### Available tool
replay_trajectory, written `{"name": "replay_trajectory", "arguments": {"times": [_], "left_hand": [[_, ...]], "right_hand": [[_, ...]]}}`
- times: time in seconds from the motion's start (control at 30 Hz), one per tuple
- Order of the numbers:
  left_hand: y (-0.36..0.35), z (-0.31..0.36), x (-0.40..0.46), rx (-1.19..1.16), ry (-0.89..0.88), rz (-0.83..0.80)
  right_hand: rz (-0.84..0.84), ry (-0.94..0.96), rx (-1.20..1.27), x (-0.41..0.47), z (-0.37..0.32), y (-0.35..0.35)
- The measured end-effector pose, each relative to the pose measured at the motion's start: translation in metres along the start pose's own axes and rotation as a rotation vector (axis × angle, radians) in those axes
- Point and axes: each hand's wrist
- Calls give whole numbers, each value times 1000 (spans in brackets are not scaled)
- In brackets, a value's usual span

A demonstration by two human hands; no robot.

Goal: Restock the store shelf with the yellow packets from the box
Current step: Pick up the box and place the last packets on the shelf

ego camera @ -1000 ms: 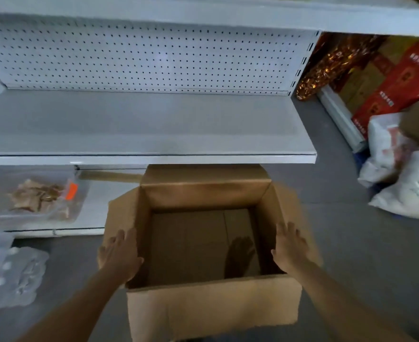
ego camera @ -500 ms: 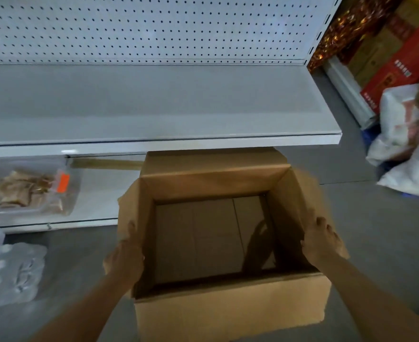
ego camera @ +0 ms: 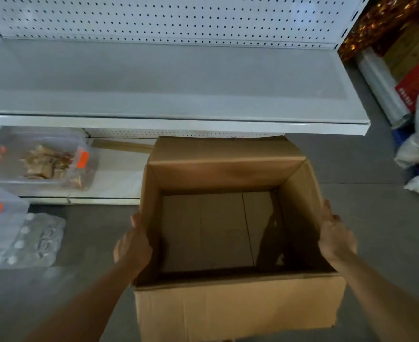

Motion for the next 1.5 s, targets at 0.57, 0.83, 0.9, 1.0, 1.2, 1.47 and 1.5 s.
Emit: {"name": "replay_trajectory", "arguments": {"times": [0.57, 0.83, 0.9, 1.0, 1.2, 1.47, 1.5], "left_hand": [[67, -146, -126, -103, 236, 193], [107, -226, -153, -104, 371, 218], [116, -245, -151, -105, 398, 223], [130, -273, -144, -115, 401, 225], [158, -323, -125, -176, 411, 221], [176, -360, -106, -214, 415, 205], [175, -363, -104, -231, 427, 201]], "right_hand": [[59, 350, 7, -108, -82, 17], [128, 460, -44, -156, -162, 31], [135, 468, -61, -165, -184, 32], [136, 470, -89, -177, -216, 38], [140, 486, -129, -195, -273, 44], [156, 506, -186, -199, -331, 54], [154, 513, -193, -198, -338, 53]]}}
Point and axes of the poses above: each hand's wrist, its own x-axis towards the middle knuckle, its own y-axis out of the back of the hand, z = x × y, and after that the axes turned 15 degrees about -x, right-handed
